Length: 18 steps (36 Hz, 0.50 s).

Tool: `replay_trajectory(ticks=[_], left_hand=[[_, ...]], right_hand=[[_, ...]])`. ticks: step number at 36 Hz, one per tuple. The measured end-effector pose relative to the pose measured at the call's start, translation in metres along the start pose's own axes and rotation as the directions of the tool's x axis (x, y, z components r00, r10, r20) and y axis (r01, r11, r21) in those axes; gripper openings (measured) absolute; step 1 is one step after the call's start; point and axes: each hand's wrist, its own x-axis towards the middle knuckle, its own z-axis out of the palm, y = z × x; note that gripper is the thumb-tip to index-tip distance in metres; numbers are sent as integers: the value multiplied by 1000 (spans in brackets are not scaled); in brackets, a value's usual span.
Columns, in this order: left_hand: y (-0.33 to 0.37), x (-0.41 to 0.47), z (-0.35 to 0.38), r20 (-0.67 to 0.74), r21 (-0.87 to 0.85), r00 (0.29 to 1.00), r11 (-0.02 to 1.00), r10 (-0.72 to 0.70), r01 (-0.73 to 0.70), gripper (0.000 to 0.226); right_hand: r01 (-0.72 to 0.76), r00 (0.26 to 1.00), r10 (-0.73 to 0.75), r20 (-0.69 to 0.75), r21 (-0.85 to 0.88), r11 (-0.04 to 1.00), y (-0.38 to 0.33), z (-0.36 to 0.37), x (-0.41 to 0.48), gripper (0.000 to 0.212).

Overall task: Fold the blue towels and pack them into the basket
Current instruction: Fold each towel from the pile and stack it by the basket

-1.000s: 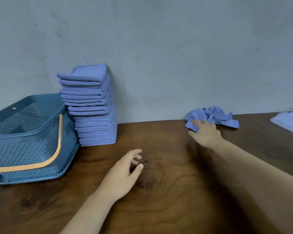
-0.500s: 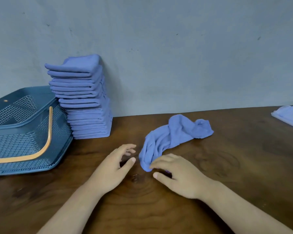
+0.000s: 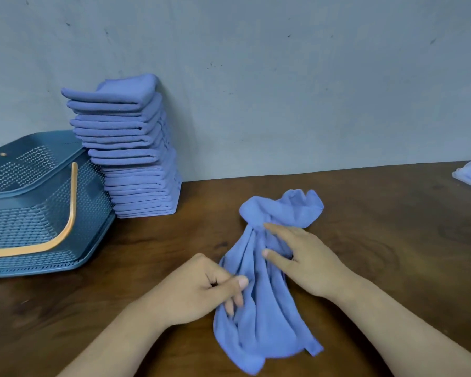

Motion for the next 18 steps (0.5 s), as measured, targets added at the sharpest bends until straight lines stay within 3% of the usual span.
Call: replay_trajectory(ticks=[2, 4, 7, 9, 13, 16, 18], left_hand=[[2, -1, 4, -53, -25, 997, 998, 59, -60, 48], [2, 2, 1, -238, -86, 970, 993, 57, -80, 49], [-7, 10, -8, -471, 101, 880, 995, 66, -21, 29], [-12, 10, -8, -413, 223, 909, 974, 52, 45, 15], [-17, 8, -2, -109, 446, 993, 895, 53, 1, 43], [-13, 8, -1, -75, 452, 996, 892, 53, -14, 47], [-12, 8, -1, -63, 460, 996, 888, 66, -30, 44]], right_hand=[[43, 999, -43, 16, -7, 999, -5, 2, -1, 65], [73, 997, -74, 20, 9, 997, -10, 3, -1, 59], [139, 990, -138, 17, -20, 990, -16, 5, -1, 37], [159, 987, -158, -10, 38, 987, -16, 4, -3, 31], [62, 992, -34, -119, 240, 969, -6, -10, -6, 35], [-103, 967, 139, -211, 175, 979, 9, -29, -8, 34], [-302, 931, 305, -200, 44, 952, 23, -43, -10, 26]])
